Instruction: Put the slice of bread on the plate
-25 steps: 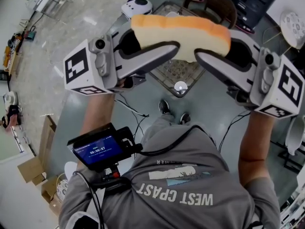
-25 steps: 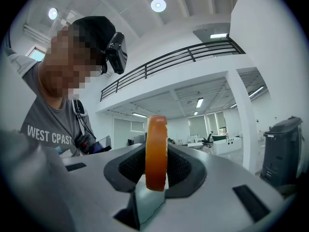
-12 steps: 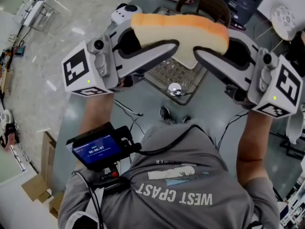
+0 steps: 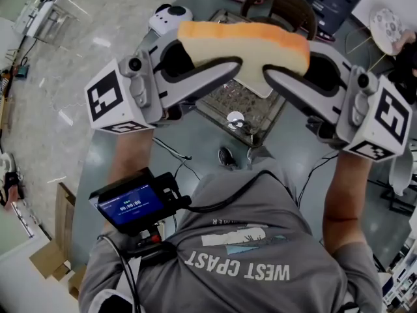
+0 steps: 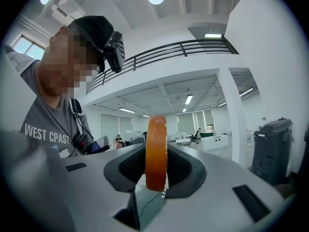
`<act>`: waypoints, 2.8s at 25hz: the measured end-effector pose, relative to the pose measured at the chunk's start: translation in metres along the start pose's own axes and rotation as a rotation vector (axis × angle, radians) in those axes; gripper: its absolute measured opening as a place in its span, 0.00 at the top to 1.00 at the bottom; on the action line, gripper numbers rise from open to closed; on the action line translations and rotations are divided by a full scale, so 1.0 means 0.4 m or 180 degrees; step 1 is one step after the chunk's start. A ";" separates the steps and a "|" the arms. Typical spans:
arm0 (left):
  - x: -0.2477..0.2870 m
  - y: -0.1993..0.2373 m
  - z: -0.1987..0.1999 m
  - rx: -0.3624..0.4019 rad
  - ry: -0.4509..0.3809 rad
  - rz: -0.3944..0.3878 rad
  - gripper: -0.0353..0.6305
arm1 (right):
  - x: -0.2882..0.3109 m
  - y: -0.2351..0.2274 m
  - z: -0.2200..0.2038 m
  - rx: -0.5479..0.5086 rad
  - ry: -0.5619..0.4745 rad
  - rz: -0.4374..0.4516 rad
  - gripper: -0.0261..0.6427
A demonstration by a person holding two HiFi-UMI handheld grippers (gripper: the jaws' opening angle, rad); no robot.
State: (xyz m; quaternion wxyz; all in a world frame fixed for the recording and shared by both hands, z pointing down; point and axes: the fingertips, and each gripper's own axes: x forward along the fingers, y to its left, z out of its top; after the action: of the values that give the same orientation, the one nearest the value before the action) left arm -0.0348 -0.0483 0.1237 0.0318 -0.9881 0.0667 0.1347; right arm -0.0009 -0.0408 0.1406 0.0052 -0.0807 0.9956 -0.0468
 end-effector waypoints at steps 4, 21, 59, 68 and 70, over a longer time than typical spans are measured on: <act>-0.012 0.007 -0.012 0.0008 0.0052 0.0053 0.80 | 0.007 -0.006 -0.006 0.0038 0.0013 0.0071 0.82; -0.040 0.060 -0.062 -0.0198 0.0206 0.0323 0.75 | 0.026 -0.059 -0.033 0.0272 0.0043 0.0356 0.82; -0.148 0.250 -0.371 -0.1476 0.0615 0.1322 0.80 | 0.085 -0.318 -0.307 0.1350 0.0232 -0.0270 0.78; -0.168 0.310 -0.595 -0.1936 0.0770 0.1562 0.80 | 0.067 -0.418 -0.509 0.1714 0.0512 -0.0307 0.78; -0.186 0.302 -0.637 -0.2062 0.0787 0.1596 0.80 | 0.070 -0.417 -0.558 0.1832 0.0580 -0.0311 0.78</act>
State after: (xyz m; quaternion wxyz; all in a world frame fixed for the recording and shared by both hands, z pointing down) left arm -0.0561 -0.1793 0.3836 -0.3222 -0.9090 0.2625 0.0328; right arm -0.0056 -0.1884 0.3784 -0.0638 -0.1192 0.9328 -0.3341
